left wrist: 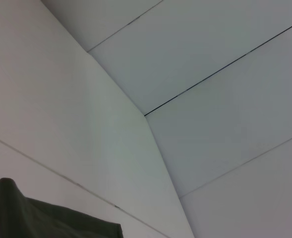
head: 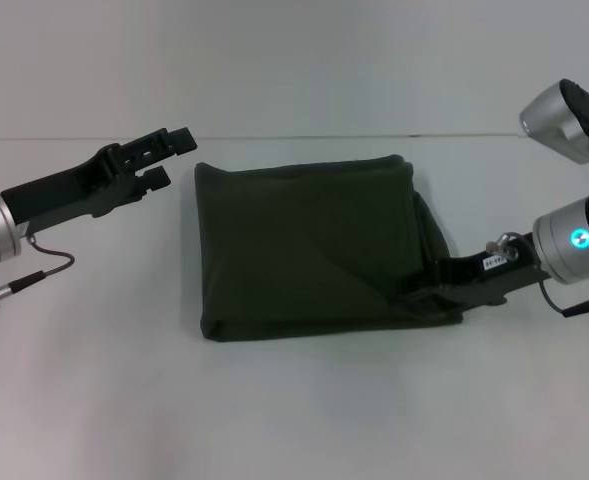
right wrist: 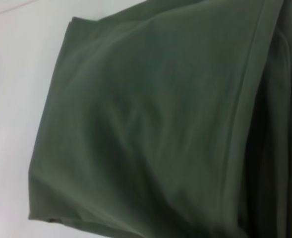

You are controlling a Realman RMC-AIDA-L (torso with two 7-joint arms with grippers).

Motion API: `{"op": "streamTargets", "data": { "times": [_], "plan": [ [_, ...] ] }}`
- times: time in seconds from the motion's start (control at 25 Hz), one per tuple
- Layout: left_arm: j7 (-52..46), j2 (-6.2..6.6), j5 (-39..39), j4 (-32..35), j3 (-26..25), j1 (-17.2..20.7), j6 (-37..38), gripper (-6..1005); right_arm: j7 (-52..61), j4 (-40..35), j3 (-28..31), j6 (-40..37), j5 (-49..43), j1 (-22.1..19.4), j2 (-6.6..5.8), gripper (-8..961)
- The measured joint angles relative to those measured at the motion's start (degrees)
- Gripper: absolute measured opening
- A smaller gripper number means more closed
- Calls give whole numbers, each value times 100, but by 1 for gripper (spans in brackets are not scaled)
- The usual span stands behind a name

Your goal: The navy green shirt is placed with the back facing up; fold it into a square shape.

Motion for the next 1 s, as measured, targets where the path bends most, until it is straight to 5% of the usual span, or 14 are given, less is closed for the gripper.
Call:
{"op": "streamTargets", "data": {
  "times": [0.68, 1.0],
  "plan": [
    [0, 14, -93, -10, -86, 37, 32, 933, -382, -398, 586, -702, 1056, -478, -159, 653],
    [0, 18, -98, -10, -133, 18, 11, 934, -520, -81, 447, 137, 999, -301, 13, 652]
  ]
}}
